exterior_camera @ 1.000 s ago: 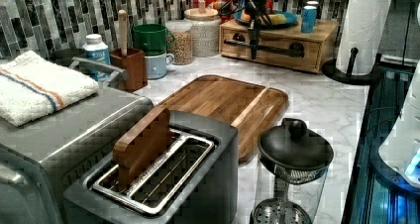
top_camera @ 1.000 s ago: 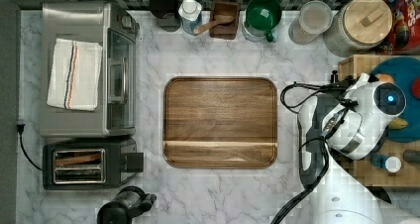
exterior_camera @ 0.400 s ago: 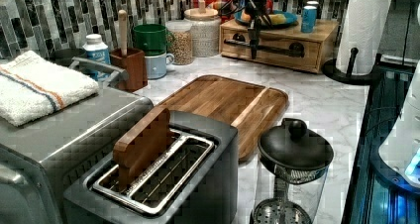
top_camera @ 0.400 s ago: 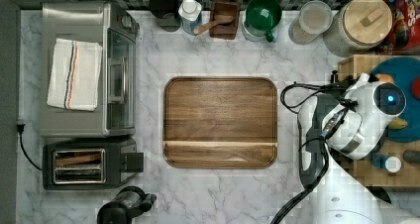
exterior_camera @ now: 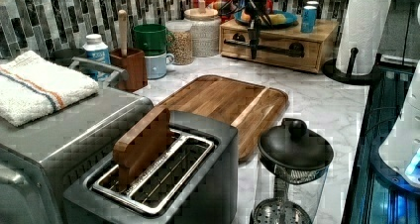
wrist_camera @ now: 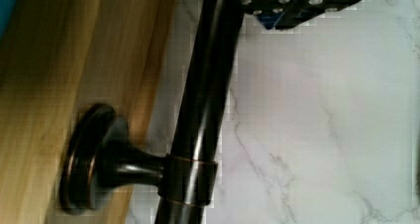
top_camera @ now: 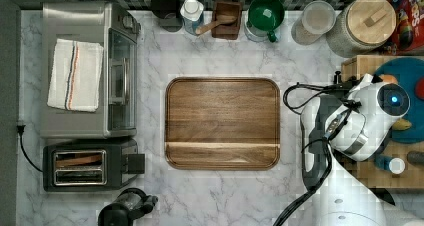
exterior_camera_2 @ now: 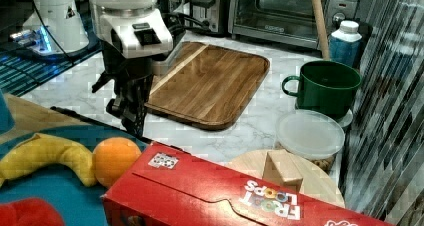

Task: Close the drawer.

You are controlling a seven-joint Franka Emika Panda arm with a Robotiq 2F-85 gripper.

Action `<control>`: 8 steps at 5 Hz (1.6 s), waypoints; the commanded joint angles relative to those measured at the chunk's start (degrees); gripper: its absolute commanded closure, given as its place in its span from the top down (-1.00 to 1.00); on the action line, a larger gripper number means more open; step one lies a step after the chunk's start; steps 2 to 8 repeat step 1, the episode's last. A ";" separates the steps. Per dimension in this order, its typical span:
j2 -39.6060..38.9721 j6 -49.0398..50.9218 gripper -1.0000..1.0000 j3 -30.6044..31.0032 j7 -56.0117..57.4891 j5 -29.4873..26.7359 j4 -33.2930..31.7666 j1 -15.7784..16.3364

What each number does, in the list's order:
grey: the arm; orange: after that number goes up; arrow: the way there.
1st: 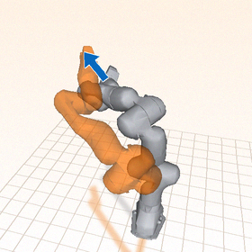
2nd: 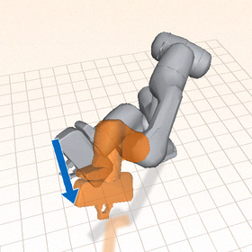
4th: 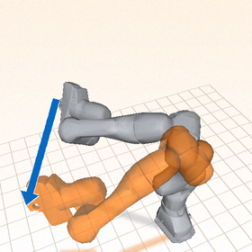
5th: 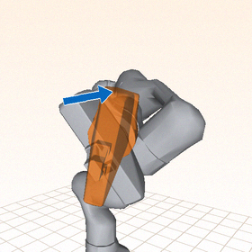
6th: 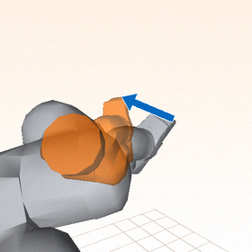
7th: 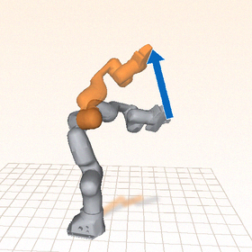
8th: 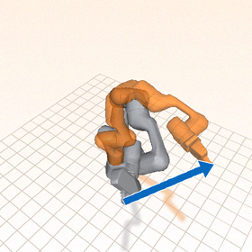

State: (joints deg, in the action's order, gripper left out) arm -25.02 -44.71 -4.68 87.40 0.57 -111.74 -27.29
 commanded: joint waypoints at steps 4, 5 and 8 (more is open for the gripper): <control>2.80 -1.19 -1.00 -6.01 -1.14 1.44 6.71 -4.92; 2.80 -1.19 -1.00 -6.01 -1.14 1.44 6.71 -4.92; 2.80 -1.19 -1.00 -6.01 -1.14 1.44 6.71 -4.92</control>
